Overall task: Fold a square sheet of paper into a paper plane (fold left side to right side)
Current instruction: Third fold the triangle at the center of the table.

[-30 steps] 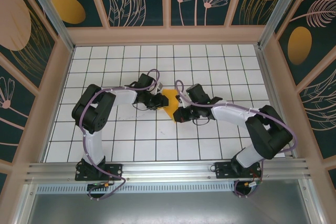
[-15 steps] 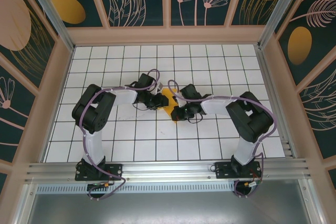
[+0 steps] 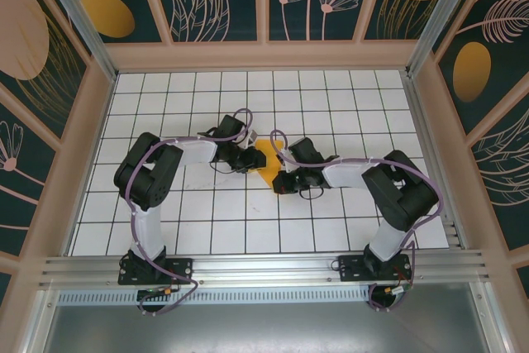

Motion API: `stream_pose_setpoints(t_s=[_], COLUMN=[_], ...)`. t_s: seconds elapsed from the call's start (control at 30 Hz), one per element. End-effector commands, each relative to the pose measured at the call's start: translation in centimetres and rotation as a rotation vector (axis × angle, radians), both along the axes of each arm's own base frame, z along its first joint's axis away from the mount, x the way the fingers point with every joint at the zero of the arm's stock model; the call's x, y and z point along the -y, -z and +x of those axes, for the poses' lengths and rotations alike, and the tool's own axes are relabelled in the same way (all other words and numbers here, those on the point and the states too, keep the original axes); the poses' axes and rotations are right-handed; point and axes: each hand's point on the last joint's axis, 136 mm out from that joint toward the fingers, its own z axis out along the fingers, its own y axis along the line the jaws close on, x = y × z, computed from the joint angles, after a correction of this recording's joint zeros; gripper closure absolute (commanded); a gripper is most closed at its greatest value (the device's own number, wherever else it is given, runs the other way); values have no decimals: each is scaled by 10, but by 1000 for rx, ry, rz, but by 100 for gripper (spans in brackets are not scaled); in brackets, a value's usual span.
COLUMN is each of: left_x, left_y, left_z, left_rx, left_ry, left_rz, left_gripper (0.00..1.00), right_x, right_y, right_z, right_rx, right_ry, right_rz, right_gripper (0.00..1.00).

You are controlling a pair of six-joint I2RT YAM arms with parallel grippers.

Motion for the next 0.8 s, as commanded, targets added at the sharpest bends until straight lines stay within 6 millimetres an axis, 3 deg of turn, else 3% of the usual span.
stream_pose_setpoints(t_s=[0.0, 0.23, 0.33, 0.57, 0.77], left_x=[-19, -15, -12, 11, 30], left_y=[28, -32, -46, -38, -25], left_z=[5, 8, -1, -28, -38], left_rx=[12, 104, 113, 64, 24], left_ry=[-29, -49, -50, -18, 6], left_rz=[130, 63, 33, -25, -47], left_gripper=[66, 66, 66, 69, 69], right_x=[47, 51, 50, 47, 47], right_y=[44, 52, 56, 57, 56], right_z=[-41, -39, -38, -36, -34], right_rx=[-175, -172, -177, -172, -170], right_ry=[32, 42, 41, 42, 41], right_rz=[-206, -242, -242, -237, -242], right_gripper=[100, 100, 100, 100, 100])
